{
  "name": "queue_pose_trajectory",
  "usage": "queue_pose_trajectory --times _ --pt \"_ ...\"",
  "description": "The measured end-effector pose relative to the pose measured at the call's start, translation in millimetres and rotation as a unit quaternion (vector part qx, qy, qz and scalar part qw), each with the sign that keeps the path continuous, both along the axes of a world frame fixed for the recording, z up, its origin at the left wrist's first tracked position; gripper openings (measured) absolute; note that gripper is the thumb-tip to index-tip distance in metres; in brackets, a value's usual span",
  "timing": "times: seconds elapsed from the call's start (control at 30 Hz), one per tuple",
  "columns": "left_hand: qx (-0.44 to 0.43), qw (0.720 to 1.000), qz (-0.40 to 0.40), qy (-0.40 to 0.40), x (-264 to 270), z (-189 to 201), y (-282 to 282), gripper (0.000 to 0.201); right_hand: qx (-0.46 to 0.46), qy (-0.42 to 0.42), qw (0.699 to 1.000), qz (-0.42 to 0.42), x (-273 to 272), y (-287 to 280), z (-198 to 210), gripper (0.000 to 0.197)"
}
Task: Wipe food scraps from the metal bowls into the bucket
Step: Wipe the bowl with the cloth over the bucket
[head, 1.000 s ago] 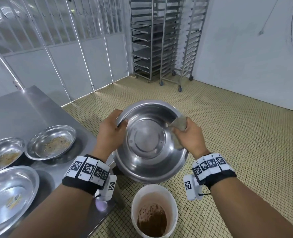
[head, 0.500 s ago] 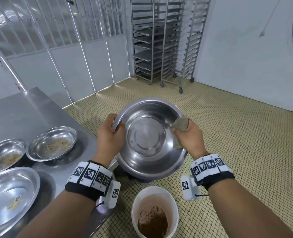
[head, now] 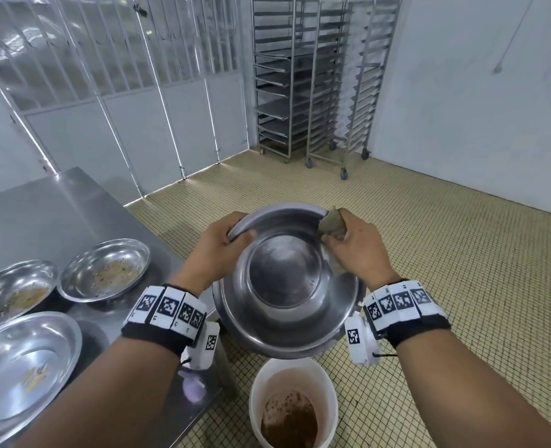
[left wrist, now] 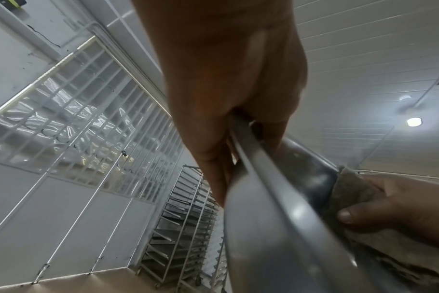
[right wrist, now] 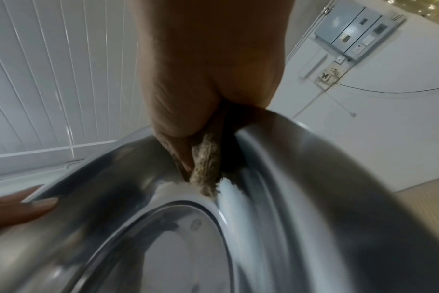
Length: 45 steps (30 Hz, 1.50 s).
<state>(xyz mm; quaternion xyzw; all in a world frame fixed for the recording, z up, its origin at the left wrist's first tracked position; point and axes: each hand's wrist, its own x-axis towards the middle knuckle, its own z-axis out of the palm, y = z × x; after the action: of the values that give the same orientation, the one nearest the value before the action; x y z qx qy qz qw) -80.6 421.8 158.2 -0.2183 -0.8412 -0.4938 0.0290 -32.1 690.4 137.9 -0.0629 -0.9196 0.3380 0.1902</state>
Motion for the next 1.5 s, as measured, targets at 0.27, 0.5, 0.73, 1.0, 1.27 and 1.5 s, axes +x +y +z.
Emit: queue_pose_trajectory --times 0.27,0.5,0.73,1.0,1.27,1.5 --pt "0.078 0.995 0.057 0.018 10 -8 -1 0.028 -0.167 0.02 0.984 -0.061 22 -10 -21 0.013" --pt "-0.025 0.999 0.009 0.043 12 -12 0 0.018 0.053 -0.009 0.998 -0.027 3 -8 6 0.029" --pt "0.066 0.995 0.053 0.044 14 -10 -13 0.023 -0.026 -0.008 0.999 -0.037 4 -19 2 0.027" --pt "-0.01 0.998 0.022 0.065 14 -23 -14 0.026 0.027 -0.04 0.999 -0.018 1 -25 -3 0.027" --pt "0.086 0.992 0.088 0.034 14 -12 -21 0.015 -0.051 -0.018 0.998 -0.035 -1 -24 2 0.029" --pt "0.034 0.997 0.043 0.063 20 -9 -15 0.027 0.037 -0.001 0.999 -0.033 -5 -27 13 0.027"
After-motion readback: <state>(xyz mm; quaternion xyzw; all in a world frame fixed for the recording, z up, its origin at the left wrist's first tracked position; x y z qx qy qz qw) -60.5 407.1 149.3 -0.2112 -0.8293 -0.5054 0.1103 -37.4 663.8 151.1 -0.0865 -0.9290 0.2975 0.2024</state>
